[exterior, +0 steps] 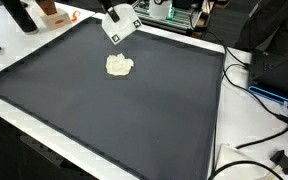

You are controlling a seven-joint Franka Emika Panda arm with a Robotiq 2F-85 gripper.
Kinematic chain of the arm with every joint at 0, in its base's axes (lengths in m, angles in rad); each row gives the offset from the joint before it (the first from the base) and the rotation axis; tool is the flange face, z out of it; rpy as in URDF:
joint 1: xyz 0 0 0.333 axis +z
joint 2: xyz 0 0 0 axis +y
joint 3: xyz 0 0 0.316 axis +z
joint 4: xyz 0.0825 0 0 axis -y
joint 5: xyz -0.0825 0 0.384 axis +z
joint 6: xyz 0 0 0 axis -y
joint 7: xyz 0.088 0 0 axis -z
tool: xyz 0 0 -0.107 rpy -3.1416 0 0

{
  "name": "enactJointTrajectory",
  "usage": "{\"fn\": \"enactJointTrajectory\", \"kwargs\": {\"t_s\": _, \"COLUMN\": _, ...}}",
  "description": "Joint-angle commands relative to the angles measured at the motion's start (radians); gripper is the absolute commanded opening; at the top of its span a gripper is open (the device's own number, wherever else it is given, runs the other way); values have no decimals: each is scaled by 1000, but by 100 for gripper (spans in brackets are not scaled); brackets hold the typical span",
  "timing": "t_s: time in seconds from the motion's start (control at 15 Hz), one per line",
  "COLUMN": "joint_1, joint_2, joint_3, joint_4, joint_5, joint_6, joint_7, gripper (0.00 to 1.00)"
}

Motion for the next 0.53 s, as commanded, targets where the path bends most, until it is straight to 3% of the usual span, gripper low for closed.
{"fn": "enactJointTrajectory", "kwargs": {"t_s": 0.0, "joint_1": 18, "joint_2": -96, "joint_3": 5, "joint_4": -48, "joint_5": -114, "joint_6": 37, "joint_7": 218, "gripper": 1}}
{"fn": "enactJointTrajectory", "kwargs": {"t_s": 0.47, "joint_1": 31, "joint_2": -171, "joint_3": 49, "joint_4": -19, "joint_5": -418, "joint_6": 14, "joint_7": 598, "gripper": 1}}
